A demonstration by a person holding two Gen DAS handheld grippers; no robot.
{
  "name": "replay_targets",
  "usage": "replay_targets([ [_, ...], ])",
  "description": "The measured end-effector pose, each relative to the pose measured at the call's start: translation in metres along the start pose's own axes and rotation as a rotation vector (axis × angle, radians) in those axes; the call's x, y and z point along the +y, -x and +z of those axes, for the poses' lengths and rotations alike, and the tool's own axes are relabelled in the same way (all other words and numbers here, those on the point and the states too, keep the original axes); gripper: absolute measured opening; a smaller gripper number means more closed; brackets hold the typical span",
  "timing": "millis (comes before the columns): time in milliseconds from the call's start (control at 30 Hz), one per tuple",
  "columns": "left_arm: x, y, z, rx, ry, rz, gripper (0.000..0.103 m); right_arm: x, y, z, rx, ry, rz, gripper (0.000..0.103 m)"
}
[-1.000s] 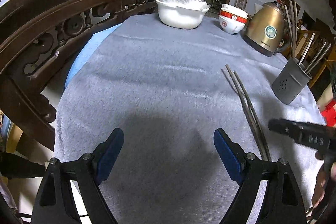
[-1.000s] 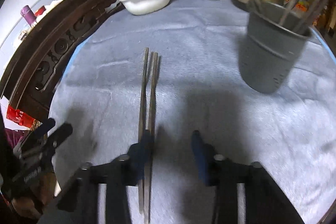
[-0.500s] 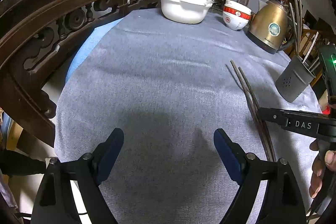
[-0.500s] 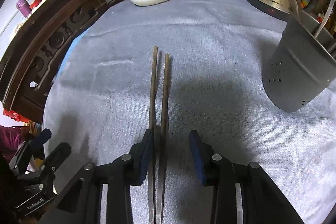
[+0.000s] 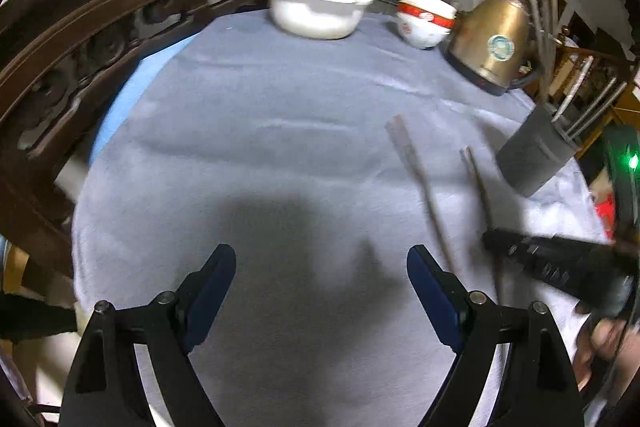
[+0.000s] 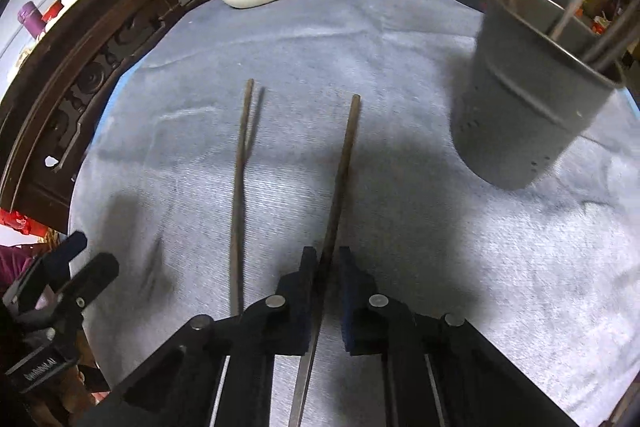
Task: Organize utensils
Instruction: 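Close the right tool on a chopstick while the left tool grasps another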
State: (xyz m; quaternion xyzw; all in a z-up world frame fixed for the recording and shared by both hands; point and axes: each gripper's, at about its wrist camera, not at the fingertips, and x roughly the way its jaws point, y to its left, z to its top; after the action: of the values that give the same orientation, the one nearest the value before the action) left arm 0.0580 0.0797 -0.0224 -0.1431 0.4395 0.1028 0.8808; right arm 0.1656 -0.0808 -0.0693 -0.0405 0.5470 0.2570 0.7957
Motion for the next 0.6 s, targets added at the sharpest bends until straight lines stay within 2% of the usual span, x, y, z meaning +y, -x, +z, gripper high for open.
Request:
replay_targets([
  [133,-0.031,-0.012,0.018,0.025,-0.040,-0.007,0.088,-0.016,0.006,-0.009,-0.006,-0.034,0.010,0.010],
  [300,-0.057,-0.042,0.032,0.123,-0.031,0.002,0.088,-0.035,0.012,-0.017,-0.019,-0.077,0.032,0.009],
  [400,-0.066,-0.050,0.031,0.155,-0.044,0.015,0.080,-0.040,0.013,-0.019,-0.026,-0.089,0.051,0.009],
  [433,-0.069,-0.053,0.030,0.167,-0.059,0.022,0.070,-0.040,0.013,-0.019,-0.028,-0.090,0.055,0.009],
  [467,-0.072,-0.057,0.029,0.182,-0.080,0.035,0.050,-0.040,0.013,-0.019,-0.030,-0.090,0.056,0.009],
  [500,-0.074,-0.061,0.026,0.209,-0.101,0.035,0.039,-0.040,0.013,-0.019,-0.030,-0.088,0.057,0.009],
  [533,-0.074,-0.064,0.024,0.219,-0.110,0.002,0.024,-0.040,0.013,-0.019,-0.030,-0.087,0.058,0.009],
  [567,-0.075,-0.067,0.021,0.242,-0.134,0.009,0.011,-0.040,0.012,-0.019,-0.029,-0.086,0.062,0.009],
  [600,-0.077,-0.068,0.019,0.242,-0.161,0.015,0.011,-0.040,0.012,-0.019,-0.028,-0.084,0.065,0.009],
])
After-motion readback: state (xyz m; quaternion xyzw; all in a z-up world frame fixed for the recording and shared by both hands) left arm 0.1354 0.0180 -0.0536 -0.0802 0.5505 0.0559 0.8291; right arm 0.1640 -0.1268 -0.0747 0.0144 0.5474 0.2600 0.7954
